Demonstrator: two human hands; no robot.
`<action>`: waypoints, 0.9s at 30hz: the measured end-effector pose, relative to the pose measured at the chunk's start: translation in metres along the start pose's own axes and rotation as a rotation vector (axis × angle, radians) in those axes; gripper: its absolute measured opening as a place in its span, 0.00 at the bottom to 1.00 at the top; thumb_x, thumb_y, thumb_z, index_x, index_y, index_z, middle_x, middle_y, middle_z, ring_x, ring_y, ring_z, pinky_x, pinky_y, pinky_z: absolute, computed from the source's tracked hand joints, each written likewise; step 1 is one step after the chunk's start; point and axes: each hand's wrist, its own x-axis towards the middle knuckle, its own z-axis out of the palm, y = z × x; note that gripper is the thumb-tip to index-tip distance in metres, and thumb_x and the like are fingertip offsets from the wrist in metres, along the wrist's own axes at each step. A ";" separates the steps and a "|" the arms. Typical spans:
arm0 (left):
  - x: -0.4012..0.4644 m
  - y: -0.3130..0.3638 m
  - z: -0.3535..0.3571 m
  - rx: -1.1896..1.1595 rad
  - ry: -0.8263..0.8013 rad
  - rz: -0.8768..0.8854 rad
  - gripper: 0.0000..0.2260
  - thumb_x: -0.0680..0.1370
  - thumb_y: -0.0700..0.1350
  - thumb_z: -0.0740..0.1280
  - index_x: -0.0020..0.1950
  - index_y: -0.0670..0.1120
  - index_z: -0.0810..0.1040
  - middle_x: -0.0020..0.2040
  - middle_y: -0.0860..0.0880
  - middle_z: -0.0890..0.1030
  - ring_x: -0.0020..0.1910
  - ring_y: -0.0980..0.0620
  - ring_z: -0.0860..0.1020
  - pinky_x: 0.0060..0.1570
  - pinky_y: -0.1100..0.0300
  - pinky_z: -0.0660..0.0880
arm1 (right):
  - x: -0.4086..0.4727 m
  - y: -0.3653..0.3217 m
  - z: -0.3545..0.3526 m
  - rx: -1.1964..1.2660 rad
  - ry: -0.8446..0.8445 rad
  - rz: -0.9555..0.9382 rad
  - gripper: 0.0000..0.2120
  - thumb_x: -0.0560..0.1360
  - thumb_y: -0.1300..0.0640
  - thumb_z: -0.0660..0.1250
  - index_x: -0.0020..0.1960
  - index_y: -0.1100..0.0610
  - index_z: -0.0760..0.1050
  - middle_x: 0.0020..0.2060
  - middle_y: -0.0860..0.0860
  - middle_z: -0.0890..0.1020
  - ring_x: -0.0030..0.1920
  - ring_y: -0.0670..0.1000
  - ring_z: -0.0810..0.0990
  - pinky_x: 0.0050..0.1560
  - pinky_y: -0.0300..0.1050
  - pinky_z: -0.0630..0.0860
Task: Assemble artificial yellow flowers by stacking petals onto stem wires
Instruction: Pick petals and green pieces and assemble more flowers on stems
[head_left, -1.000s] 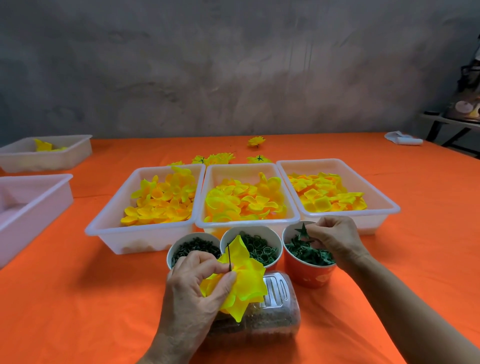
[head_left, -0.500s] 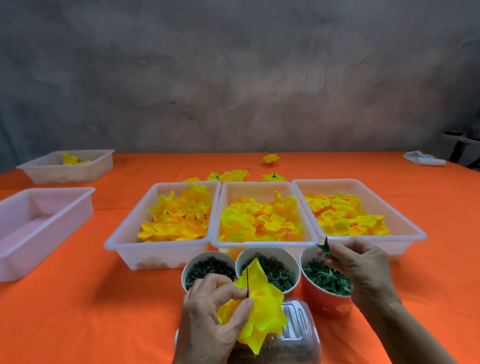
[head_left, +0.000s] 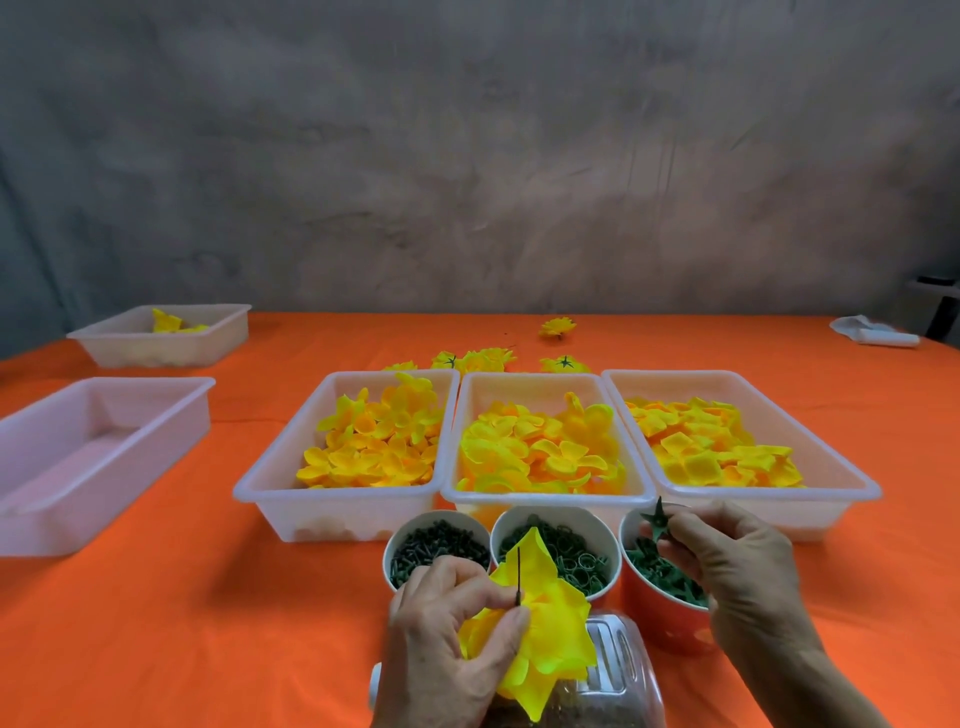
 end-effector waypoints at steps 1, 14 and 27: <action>0.000 0.000 0.000 -0.002 0.001 -0.001 0.14 0.64 0.63 0.65 0.46 0.60 0.80 0.38 0.57 0.78 0.43 0.56 0.76 0.49 0.49 0.72 | 0.000 0.000 0.000 0.001 0.002 0.003 0.12 0.70 0.73 0.66 0.31 0.62 0.73 0.26 0.52 0.82 0.27 0.46 0.81 0.29 0.32 0.77; 0.000 0.001 0.001 -0.003 0.008 0.001 0.14 0.64 0.62 0.65 0.45 0.58 0.80 0.38 0.56 0.78 0.43 0.54 0.76 0.49 0.48 0.72 | -0.006 -0.006 0.000 -0.030 0.000 0.040 0.10 0.71 0.74 0.65 0.34 0.63 0.74 0.27 0.52 0.82 0.29 0.46 0.82 0.31 0.32 0.78; -0.002 0.002 0.001 -0.021 0.000 -0.023 0.14 0.64 0.63 0.65 0.46 0.60 0.80 0.39 0.57 0.78 0.45 0.57 0.76 0.52 0.47 0.72 | -0.019 -0.018 0.010 0.018 -0.029 0.112 0.08 0.74 0.73 0.63 0.38 0.64 0.75 0.30 0.55 0.83 0.31 0.49 0.83 0.31 0.33 0.78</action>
